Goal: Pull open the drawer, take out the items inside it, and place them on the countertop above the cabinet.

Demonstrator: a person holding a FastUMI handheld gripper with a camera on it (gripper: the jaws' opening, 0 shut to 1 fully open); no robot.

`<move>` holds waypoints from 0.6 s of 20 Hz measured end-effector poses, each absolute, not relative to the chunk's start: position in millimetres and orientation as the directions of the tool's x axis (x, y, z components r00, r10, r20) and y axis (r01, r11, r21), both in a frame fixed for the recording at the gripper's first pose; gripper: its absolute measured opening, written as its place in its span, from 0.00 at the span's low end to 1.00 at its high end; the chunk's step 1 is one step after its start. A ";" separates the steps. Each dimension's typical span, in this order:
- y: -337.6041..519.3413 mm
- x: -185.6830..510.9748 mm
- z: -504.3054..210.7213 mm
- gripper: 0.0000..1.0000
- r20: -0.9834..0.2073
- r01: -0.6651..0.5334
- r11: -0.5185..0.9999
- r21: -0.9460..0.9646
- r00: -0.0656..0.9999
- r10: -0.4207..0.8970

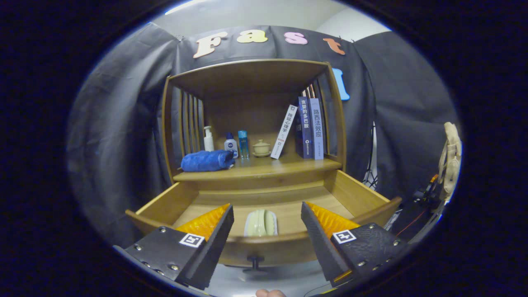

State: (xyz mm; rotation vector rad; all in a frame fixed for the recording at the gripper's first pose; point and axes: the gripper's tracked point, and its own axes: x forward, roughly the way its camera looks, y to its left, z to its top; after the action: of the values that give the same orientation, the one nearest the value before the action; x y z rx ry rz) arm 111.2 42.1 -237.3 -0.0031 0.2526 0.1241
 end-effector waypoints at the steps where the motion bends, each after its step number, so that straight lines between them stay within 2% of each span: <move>1: 47.4 126.5 -242.2 0.97 -0.284 -0.131 0.991 0.019 0.950 0.131; 5: 48.0 175.5 -273.0 0.97 -0.464 -0.111 0.992 -0.058 0.883 0.072; 8: 50.6 197.1 -309.4 0.96 -0.623 -0.134 0.985 -0.111 0.781 0.036; 11: 42.8 200.2 -337.9 0.84 -0.727 -0.141 0.977 -0.161 0.687 -0.020; 12: 42.2 201.4 -340.2 0.75 -0.740 -0.143 0.977 -0.157 0.672 -0.021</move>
State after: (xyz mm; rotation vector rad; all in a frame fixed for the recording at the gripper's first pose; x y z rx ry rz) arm 201.4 42.2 -340.2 -0.2090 0.8326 0.0691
